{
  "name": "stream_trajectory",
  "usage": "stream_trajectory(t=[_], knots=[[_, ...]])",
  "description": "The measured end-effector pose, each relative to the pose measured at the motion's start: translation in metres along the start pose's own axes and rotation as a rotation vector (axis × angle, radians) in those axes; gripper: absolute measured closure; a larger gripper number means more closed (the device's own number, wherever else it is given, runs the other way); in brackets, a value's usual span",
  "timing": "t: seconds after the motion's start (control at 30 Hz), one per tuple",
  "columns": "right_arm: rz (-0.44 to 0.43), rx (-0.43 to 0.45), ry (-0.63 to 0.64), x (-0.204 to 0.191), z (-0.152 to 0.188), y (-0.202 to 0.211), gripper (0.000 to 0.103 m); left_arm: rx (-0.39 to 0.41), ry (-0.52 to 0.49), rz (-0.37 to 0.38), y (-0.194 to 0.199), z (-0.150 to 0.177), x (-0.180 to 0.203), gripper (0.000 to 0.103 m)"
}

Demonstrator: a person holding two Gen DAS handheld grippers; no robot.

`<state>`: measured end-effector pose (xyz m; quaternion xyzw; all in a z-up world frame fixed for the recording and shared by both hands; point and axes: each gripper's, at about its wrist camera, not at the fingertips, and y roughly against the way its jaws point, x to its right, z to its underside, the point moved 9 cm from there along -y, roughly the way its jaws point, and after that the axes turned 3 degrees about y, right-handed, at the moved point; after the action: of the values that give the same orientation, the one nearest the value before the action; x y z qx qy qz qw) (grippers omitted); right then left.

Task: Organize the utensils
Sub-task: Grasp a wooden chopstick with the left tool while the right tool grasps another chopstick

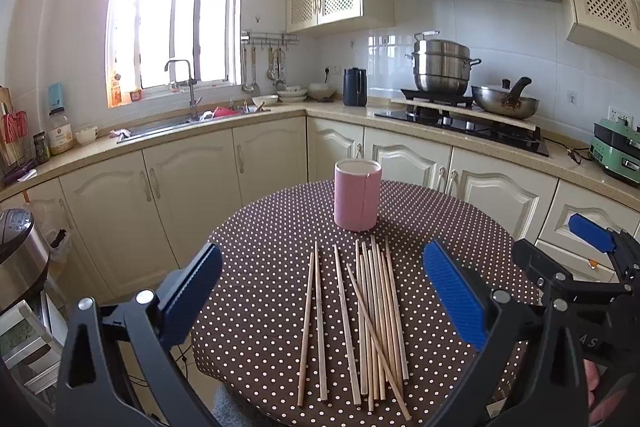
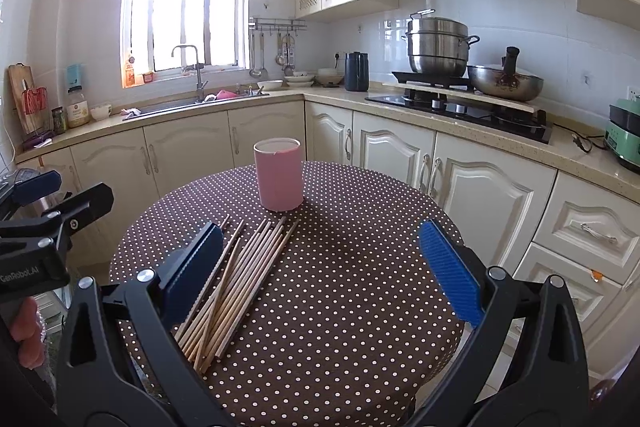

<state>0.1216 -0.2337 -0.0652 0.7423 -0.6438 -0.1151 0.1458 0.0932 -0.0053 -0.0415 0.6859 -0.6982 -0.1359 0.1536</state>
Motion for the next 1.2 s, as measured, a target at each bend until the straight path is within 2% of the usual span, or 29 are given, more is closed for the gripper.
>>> stream_trajectory(t=[0.33,0.9,1.03,1.2], knots=[[0.018,-0.138,-0.034,0.006,0.028,-0.044,0.006,-0.149,0.028,-0.038,-0.04,0.028,-0.018,0.004],[0.042,-0.465,-0.044,-0.012,0.085,-0.15,0.006,-0.444,0.109,-0.12,-0.147,0.09,-0.071,0.004],[0.034,-0.491,-0.02,-0.021,0.088,-0.164,0.006,-0.5,0.113,-0.143,-0.17,0.104,-0.082,0.004],[0.053,-0.523,-0.013,-0.022,0.091,-0.178,0.006,-0.531,0.112,-0.137,-0.194,0.11,-0.084,0.004]])
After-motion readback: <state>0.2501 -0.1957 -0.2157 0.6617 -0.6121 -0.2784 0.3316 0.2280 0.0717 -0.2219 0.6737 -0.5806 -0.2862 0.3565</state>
